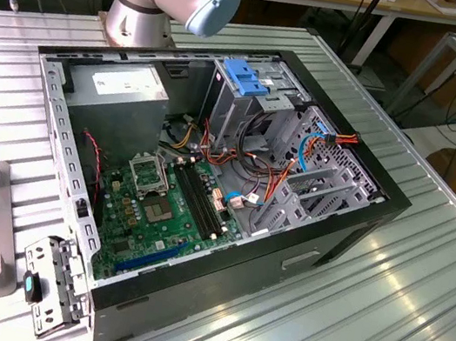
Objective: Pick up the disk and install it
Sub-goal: 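Pick up the disk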
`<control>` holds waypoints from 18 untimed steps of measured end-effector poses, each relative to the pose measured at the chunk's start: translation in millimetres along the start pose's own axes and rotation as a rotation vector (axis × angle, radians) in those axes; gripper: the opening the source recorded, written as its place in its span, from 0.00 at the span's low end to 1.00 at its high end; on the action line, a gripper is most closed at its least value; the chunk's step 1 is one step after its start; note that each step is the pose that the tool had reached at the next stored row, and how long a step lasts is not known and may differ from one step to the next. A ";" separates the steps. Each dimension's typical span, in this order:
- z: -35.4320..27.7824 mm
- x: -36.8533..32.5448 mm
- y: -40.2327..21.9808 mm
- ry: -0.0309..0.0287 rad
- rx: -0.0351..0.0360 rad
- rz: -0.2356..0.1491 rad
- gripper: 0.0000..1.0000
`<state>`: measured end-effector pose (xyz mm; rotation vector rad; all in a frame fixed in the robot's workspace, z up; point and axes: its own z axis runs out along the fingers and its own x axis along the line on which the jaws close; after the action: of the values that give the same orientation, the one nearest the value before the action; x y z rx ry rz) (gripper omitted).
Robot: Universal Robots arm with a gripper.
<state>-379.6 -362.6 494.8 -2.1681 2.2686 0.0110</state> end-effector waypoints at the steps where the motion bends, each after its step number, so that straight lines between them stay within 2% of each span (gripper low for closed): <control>1: 0.0 0.0 -1.4 0.0000 0.0000 0.000 0.37; 9: 0.0 -0.2 -11.9 -0.0001 0.0001 0.000 0.37; 11: 0.0 2.2 -12.8 0.0001 0.0001 0.000 0.37; 13: 0.0 8.1 -13.9 0.0004 0.0000 0.000 0.37; 18: 0.0 14.5 -15.0 0.0011 0.0001 0.000 0.37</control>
<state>-365.3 -377.8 494.6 -2.1685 2.2692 0.0098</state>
